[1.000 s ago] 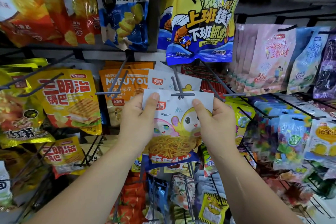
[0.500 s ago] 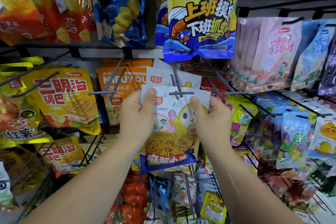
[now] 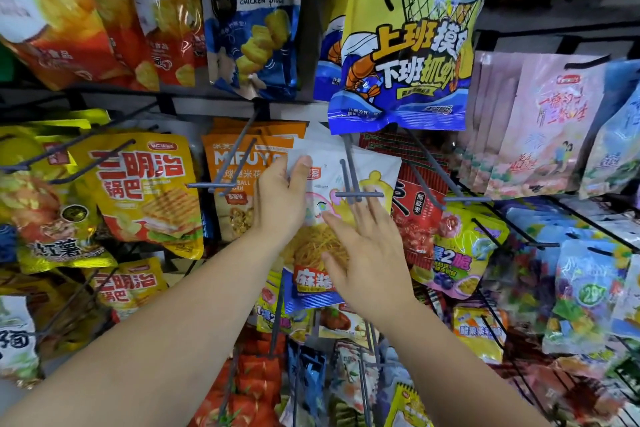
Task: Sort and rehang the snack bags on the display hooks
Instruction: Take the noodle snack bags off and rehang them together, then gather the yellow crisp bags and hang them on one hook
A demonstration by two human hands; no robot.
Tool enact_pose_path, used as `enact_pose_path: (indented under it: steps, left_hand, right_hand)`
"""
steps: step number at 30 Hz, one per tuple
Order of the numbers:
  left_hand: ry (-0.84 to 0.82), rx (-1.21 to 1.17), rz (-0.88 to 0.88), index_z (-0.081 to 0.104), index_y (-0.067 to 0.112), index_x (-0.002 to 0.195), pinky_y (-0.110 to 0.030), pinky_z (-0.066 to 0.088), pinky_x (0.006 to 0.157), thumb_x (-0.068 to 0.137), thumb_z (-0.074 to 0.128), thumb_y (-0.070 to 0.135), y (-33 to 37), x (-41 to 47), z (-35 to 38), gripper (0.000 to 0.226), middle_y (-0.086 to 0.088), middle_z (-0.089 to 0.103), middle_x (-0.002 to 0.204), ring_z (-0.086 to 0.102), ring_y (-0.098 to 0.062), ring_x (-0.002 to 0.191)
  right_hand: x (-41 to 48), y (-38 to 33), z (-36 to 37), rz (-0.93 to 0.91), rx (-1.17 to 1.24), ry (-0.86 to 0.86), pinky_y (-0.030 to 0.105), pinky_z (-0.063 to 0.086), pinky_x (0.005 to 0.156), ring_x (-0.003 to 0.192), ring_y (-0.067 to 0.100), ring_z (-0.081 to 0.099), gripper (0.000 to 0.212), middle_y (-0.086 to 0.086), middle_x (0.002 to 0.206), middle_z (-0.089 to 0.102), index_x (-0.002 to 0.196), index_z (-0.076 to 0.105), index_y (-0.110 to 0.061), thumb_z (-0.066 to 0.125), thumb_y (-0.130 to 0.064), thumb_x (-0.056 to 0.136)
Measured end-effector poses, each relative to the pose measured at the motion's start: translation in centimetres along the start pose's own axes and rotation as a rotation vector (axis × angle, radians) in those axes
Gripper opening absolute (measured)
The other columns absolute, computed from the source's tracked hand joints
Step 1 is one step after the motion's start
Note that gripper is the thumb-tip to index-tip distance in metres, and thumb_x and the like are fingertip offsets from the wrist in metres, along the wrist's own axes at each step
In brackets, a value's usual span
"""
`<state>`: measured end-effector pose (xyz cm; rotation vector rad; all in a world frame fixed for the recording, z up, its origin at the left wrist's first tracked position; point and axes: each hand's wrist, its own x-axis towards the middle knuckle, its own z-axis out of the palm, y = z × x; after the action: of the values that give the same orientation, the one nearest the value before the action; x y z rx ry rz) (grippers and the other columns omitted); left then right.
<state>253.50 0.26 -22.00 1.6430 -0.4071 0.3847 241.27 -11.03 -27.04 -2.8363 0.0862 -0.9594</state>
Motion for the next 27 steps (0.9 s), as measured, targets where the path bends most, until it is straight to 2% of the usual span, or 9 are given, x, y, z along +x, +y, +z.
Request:
enact_pose_path:
  steps: [2, 5, 8, 10, 13, 17, 21, 24, 27]
  left_hand:
    - [-0.06, 0.08, 0.011, 0.056, 0.013, 0.081, -0.04, 0.052, 0.059, 0.101, 0.055, 0.044, 0.1, -0.3, -0.9, 0.037, -0.007, 0.059, 0.071, 0.061, -0.012, 0.066]
    - [-0.089, 0.382, 0.023, 0.055, 0.023, 0.088, -0.034, 0.035, 0.073, 0.101, 0.055, 0.045, -0.2, -1.5, -3.3, 0.026, 0.01, 0.055, 0.08, 0.055, -0.019, 0.08]
    - [-0.084, 0.338, -0.042, 0.058, 0.022, 0.097, -0.035, 0.043, 0.073, 0.097, 0.063, 0.041, -0.9, -3.3, -6.2, 0.02, 0.008, 0.061, 0.088, 0.059, -0.016, 0.082]
    - [-0.081, 0.342, -0.078, 0.057, 0.027, 0.097, -0.035, 0.046, 0.071, 0.097, 0.064, 0.039, -1.1, -4.7, -8.3, 0.014, 0.006, 0.061, 0.088, 0.059, -0.015, 0.08]
    - [-0.034, 0.425, -0.144, 0.057, 0.027, 0.102, -0.028, 0.047, 0.07, 0.098, 0.064, 0.04, -2.0, -6.3, -11.7, 0.015, 0.008, 0.062, 0.096, 0.059, -0.009, 0.083]
    - [0.036, 0.437, -0.184, 0.059, 0.034, 0.104, -0.035, 0.049, 0.075, 0.095, 0.067, 0.039, -3.6, -6.5, -16.5, 0.013, 0.007, 0.062, 0.107, 0.06, -0.008, 0.091]
    - [0.134, 0.425, -0.158, 0.057, 0.037, 0.097, -0.026, 0.049, 0.071, 0.094, 0.07, 0.035, -4.6, -4.3, -20.8, 0.014, 0.003, 0.06, 0.107, 0.059, -0.007, 0.088]
    - [0.173, 0.461, -0.171, 0.055, 0.031, 0.113, -0.042, 0.055, 0.078, 0.091, 0.069, 0.047, -5.9, -2.0, -23.7, 0.03, 0.004, 0.054, 0.114, 0.06, -0.013, 0.092]
    - [0.169, 0.439, -0.171, 0.051, 0.026, 0.131, -0.038, 0.049, 0.083, 0.092, 0.07, 0.042, -6.4, 0.4, -25.7, 0.046, 0.0, 0.048, 0.13, 0.058, -0.014, 0.099]
  right_hand:
    - [0.6, 0.2, 0.0, 0.002, -0.07, -0.065, 0.054, 0.017, 0.125, 0.154, 0.037, 0.02, 0.06, 0.014, 0.154, 0.044, 0.144, 0.051, -0.033, 0.062, -0.049, 0.087]
    - [1.1, 0.2, 0.3, 0.028, -0.098, -0.11, 0.058, 0.017, 0.126, 0.155, 0.039, 0.017, 0.065, 0.015, 0.159, 0.038, 0.147, 0.049, -0.032, 0.057, -0.055, 0.087]
    - [1.1, -0.1, 0.9, 0.057, -0.032, -0.132, 0.056, 0.007, 0.127, 0.158, 0.037, 0.009, 0.068, 0.016, 0.166, 0.028, 0.15, 0.045, -0.032, 0.054, -0.059, 0.088]
    - [1.1, -0.7, 1.2, 0.072, 0.036, -0.106, 0.054, 0.002, 0.128, 0.158, 0.036, 0.008, 0.067, 0.017, 0.165, 0.029, 0.149, 0.048, -0.031, 0.058, -0.058, 0.088]
    - [0.6, -2.4, 1.9, 0.005, 0.157, -0.001, 0.055, 0.009, 0.127, 0.154, 0.038, 0.02, 0.057, 0.017, 0.16, 0.038, 0.137, 0.061, -0.023, 0.064, -0.049, 0.086]
    - [0.6, -5.3, 3.5, -0.063, 0.222, 0.045, 0.054, 0.016, 0.126, 0.151, 0.034, 0.027, 0.053, 0.014, 0.157, 0.043, 0.128, 0.066, -0.02, 0.065, -0.048, 0.084]
    - [1.7, -8.9, 4.6, -0.082, 0.311, 0.041, 0.05, 0.039, 0.114, 0.137, 0.033, 0.042, 0.047, 0.013, 0.144, 0.054, 0.121, 0.068, -0.019, 0.058, -0.05, 0.087]
    - [3.5, -12.4, 4.9, -0.06, 0.43, -0.089, 0.04, 0.04, 0.114, 0.139, 0.025, 0.042, 0.049, 0.004, 0.147, 0.051, 0.131, 0.063, -0.024, 0.056, -0.052, 0.091]
    - [6.5, -15.9, 4.8, 0.081, 0.614, -0.213, 0.026, 0.034, 0.111, 0.141, 0.013, 0.037, 0.058, -0.012, 0.144, 0.042, 0.148, 0.045, -0.034, 0.064, -0.047, 0.095]
